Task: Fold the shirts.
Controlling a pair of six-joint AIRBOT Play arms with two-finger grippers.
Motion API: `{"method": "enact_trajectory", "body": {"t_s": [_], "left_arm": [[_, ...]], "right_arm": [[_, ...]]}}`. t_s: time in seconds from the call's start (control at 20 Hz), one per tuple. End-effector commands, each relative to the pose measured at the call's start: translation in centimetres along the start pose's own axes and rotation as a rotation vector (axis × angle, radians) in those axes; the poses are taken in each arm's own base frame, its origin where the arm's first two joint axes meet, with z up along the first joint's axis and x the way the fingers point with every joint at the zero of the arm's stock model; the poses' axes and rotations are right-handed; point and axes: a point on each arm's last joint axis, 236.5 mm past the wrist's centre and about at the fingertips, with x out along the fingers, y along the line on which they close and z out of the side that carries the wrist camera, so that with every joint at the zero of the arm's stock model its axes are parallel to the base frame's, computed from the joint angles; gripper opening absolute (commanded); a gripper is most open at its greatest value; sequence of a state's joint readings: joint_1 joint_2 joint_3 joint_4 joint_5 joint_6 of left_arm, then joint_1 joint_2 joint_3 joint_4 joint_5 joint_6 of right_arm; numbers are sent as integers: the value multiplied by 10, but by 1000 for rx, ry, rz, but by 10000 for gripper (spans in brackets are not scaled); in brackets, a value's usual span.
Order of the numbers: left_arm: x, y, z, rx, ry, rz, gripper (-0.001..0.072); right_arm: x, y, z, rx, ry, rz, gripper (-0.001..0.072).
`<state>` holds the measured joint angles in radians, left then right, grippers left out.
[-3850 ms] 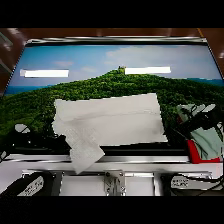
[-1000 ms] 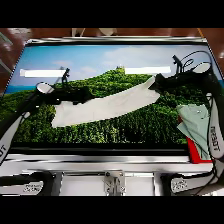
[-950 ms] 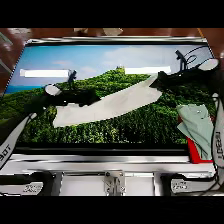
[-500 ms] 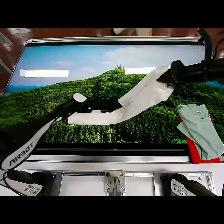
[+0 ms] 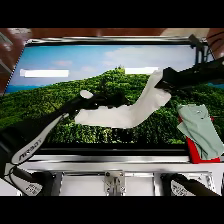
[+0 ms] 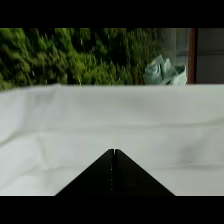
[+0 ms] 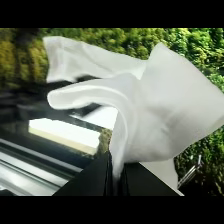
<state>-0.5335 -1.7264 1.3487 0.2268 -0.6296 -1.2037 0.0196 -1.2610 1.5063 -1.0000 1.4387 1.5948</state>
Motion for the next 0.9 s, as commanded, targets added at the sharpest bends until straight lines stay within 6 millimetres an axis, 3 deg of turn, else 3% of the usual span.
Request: {"method": "enact_trajectory", "body": {"t_s": [0.0,0.1,0.25,0.35,0.45,0.5,0.55,0.6,0.75,0.85], "left_arm": [[-87,-10,78,178,-176,88,48],[-166,-33,118,274,-309,140,48],[-311,-73,159,445,-576,251,49],[-396,-101,163,491,-747,288,50],[-461,-123,150,515,-875,327,50],[-482,-128,142,513,-909,343,50],[-497,-131,133,513,-925,365,50],[-505,-129,125,511,-924,388,50],[-510,-111,107,475,-853,442,50],[-503,-95,101,444,-793,463,50]], "right_arm": [[63,31,17,-45,-20,40,58],[107,77,25,-62,-60,143,58],[177,132,8,-48,-49,234,57],[223,160,-11,2,-28,291,58],[264,177,-31,88,10,341,75],[281,182,-42,135,37,357,199],[293,182,-51,156,63,365,427],[301,179,-58,160,89,362,551],[289,143,-52,113,140,304,552],[261,94,-38,58,172,210,552]]}}
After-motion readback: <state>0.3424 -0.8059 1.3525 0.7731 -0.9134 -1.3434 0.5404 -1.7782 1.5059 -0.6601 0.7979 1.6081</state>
